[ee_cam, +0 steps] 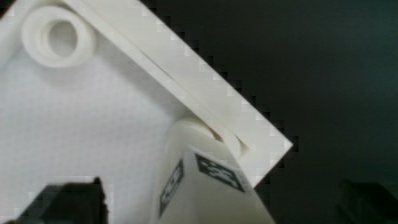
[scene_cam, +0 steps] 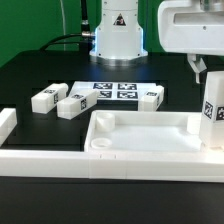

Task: Assemble desk

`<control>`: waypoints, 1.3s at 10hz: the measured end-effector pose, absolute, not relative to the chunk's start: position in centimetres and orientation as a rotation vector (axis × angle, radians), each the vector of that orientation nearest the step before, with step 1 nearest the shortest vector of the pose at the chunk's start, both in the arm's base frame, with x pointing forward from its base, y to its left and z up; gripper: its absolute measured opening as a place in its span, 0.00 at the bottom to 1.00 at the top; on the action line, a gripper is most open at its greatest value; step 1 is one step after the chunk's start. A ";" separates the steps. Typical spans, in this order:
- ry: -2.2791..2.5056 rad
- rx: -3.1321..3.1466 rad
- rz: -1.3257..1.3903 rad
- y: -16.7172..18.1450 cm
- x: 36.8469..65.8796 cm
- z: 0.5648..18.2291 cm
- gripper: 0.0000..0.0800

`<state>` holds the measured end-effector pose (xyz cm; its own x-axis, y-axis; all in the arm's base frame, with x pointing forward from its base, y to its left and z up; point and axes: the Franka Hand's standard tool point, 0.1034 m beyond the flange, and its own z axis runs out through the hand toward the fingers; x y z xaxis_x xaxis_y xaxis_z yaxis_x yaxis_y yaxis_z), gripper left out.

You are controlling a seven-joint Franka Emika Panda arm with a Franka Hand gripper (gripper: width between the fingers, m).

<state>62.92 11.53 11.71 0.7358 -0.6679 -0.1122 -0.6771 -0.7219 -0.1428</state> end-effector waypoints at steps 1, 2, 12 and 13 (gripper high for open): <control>0.922 -2.835 0.078 11.3 62.7 11.7 0.81; 0.699 -2.933 0.080 11.0 62.6 11.7 0.81; -0.374 -3.017 -0.003 10.3 63.6 12.3 0.49; -0.374 -3.018 -0.005 10.3 63.6 12.3 0.49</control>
Offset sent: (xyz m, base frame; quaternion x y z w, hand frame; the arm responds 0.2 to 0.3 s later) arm 0.0131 -0.0112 0.0033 -0.0457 0.0120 -0.2623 0.9638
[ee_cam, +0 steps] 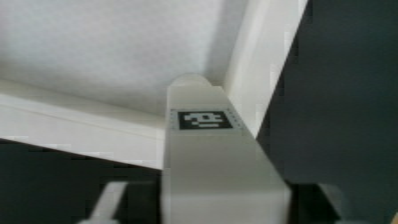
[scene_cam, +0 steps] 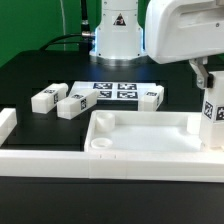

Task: Assemble desk

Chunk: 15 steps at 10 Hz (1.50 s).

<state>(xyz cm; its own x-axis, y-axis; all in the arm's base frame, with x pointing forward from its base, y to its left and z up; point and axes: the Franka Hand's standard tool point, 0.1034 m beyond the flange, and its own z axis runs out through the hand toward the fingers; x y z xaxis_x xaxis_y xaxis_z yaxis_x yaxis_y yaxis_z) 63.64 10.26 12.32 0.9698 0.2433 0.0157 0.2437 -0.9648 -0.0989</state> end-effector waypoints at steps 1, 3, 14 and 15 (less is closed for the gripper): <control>-0.373 -3.018 -0.006 10.2 63.7 12.3 0.37; -0.363 -3.019 -0.005 10.2 63.6 12.3 0.37; 1.035 -2.825 0.068 10.2 63.7 12.2 0.37; 1.097 -2.803 0.073 10.2 63.7 12.2 0.37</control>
Offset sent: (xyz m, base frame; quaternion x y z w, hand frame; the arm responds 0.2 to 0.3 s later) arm 0.0000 0.0000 0.0000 0.0000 0.0000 0.0000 1.0000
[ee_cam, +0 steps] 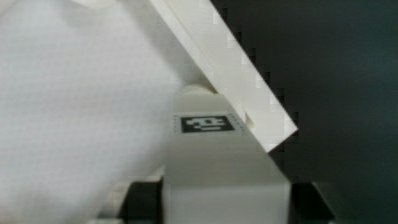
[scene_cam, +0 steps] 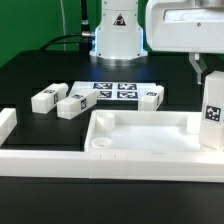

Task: Assemble desk

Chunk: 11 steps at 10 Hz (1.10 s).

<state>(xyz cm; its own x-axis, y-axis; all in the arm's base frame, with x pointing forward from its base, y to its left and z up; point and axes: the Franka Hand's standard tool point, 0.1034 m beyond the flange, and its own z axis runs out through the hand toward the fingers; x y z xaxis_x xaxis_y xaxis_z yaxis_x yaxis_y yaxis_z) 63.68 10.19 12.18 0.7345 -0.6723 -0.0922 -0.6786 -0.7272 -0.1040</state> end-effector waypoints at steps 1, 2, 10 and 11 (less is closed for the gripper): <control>1.096 -2.803 0.072 10.2 63.7 12.2 0.47; 1.050 -2.820 0.069 10.2 63.7 12.2 0.47; 0.116 -3.066 0.018 10.5 63.6 12.2 0.81; -0.038 -3.076 0.011 10.5 63.6 12.2 0.81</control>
Offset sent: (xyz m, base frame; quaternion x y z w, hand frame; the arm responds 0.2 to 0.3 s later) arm 0.0052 -0.0026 0.0057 -0.0767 0.0057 -0.1222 0.9895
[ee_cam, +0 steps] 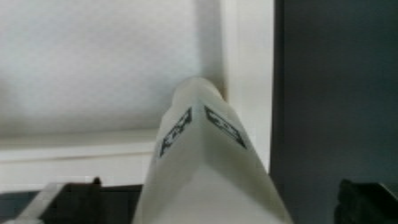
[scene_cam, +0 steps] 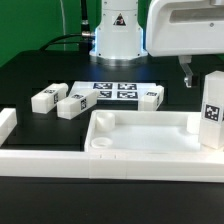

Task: Assemble desk

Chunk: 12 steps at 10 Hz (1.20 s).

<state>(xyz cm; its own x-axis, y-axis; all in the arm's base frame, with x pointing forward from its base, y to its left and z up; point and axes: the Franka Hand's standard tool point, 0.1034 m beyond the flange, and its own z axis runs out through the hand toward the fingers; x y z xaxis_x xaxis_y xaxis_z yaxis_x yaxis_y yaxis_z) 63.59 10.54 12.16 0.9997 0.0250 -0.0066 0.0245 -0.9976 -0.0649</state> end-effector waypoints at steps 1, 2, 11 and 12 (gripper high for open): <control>-0.164 -3.082 0.006 10.5 63.6 12.2 0.81; -0.338 -3.076 0.001 10.4 63.6 12.2 0.81; -0.987 -2.947 -0.010 10.2 63.7 12.1 0.48; -0.978 -2.949 -0.010 10.2 63.7 12.1 0.36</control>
Offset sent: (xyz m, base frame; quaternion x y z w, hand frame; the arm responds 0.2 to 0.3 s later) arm 0.0047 0.0006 0.0021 -0.0321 0.0081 -0.2451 0.9689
